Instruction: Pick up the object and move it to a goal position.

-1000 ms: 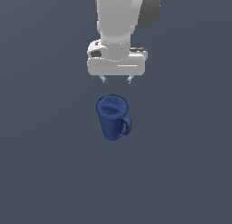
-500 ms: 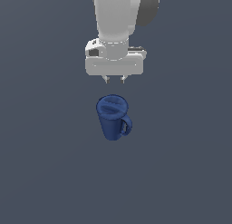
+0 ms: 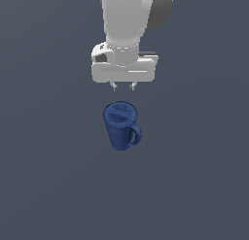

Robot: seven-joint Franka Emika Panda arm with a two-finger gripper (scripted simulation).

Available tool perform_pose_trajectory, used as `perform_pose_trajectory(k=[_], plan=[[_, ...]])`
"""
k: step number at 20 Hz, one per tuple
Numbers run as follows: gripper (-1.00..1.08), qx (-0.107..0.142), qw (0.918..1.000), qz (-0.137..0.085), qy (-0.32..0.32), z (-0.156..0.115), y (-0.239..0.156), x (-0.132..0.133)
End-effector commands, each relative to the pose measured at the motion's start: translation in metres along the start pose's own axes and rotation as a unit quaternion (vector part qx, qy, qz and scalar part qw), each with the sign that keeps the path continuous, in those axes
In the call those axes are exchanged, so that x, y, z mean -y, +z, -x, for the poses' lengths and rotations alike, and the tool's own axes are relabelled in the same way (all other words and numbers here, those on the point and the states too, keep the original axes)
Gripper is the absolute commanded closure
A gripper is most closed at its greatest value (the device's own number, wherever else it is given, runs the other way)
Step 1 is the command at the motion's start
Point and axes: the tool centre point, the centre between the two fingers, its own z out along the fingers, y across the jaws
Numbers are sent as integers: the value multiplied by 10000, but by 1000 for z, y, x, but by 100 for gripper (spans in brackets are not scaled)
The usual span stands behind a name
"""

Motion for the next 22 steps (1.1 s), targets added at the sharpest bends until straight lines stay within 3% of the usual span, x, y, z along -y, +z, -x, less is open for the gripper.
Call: perform_pose_trajectory(k=[1, 11, 22], plan=[[-20, 41, 10000, 22, -87, -5, 1, 2], [-20, 339, 9968, 171, -701, -43, 8, 14], [-20, 784, 9843, 351, -1543, -91, 30, 33]])
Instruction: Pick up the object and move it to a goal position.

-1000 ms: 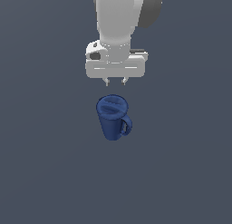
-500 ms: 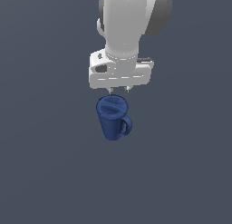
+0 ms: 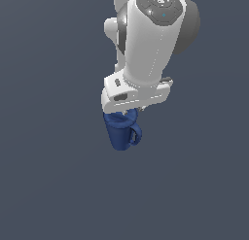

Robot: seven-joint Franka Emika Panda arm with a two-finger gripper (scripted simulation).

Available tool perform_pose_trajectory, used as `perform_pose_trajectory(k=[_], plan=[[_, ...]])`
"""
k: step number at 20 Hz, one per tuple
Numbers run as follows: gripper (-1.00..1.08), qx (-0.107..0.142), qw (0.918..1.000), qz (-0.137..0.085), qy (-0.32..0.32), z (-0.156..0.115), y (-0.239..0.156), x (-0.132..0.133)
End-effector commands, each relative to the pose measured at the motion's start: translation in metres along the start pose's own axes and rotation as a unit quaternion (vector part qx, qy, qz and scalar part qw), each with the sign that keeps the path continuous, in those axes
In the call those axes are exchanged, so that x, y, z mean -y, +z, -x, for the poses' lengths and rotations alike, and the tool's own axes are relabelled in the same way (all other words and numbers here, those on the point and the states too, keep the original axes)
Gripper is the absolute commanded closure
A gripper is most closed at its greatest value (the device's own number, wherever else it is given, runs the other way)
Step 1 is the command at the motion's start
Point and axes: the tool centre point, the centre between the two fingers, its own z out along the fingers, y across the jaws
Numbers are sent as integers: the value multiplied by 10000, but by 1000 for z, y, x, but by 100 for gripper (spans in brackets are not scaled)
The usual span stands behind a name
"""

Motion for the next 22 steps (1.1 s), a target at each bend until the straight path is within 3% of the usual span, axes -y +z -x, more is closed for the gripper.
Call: perform_pose_trajectory(k=[1, 12, 22], plan=[[-20, 104, 9998, 36, -190, -12, 4, 2], [-20, 544, 9940, 153, -938, -54, 29, 10], [-20, 776, 9883, 192, -1297, -71, 46, 14]])
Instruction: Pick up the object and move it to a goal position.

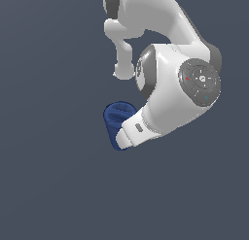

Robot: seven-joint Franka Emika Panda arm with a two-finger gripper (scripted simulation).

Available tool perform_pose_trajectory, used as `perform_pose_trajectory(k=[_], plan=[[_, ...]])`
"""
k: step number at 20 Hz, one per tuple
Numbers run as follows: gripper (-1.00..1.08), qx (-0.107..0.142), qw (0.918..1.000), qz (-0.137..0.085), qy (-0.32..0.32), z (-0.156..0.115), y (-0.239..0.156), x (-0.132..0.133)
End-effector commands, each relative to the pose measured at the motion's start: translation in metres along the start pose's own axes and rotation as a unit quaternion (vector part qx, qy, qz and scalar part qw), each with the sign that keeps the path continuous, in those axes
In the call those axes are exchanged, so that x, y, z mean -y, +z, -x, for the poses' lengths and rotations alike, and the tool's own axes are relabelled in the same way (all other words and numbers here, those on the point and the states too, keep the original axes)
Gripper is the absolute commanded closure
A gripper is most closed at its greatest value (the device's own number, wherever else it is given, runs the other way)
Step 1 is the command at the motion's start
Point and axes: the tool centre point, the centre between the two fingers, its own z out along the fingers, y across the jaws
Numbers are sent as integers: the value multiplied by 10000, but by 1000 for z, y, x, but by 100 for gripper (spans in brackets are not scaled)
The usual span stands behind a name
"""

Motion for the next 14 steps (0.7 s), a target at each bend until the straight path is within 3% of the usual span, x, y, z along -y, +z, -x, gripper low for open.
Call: perform_pose_trajectory(k=[1, 14], plan=[[-20, 35, 10000, 6, -56, -3, 2, 0], [-20, 59, 9999, 7, -91, -4, 13, 0]])
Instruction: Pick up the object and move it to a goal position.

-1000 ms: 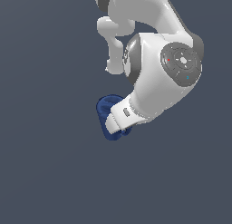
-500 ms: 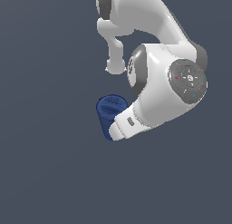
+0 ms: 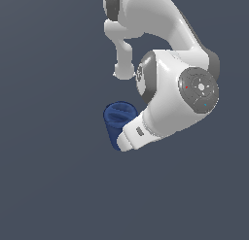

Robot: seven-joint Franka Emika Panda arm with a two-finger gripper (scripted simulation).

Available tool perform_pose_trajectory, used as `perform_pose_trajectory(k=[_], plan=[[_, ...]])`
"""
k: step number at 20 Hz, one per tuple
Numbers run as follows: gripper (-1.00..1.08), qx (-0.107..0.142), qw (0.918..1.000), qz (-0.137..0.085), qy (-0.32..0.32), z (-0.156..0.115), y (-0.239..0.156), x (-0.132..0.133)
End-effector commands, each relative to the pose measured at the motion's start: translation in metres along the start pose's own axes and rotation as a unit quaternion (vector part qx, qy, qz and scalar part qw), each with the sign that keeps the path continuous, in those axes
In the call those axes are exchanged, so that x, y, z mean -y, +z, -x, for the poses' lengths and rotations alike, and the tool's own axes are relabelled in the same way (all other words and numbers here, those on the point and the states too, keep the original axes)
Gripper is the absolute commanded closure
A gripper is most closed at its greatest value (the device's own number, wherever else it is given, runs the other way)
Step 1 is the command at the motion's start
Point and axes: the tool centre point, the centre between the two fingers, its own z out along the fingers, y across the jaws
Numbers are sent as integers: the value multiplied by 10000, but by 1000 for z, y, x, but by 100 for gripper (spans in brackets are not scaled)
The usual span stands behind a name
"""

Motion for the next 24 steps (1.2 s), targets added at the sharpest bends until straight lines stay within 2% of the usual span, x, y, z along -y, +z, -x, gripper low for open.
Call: perform_pose_trajectory(k=[1, 10, 11, 24], plan=[[-20, 4, 10000, -1, -2, 0, 7, 0], [-20, 6, 10000, 0, -8, 0, 24, 0], [108, 6, 10000, 0, -8, 0, 24, 0], [108, -12, 10000, 12, -4, 0, 21, 1]])
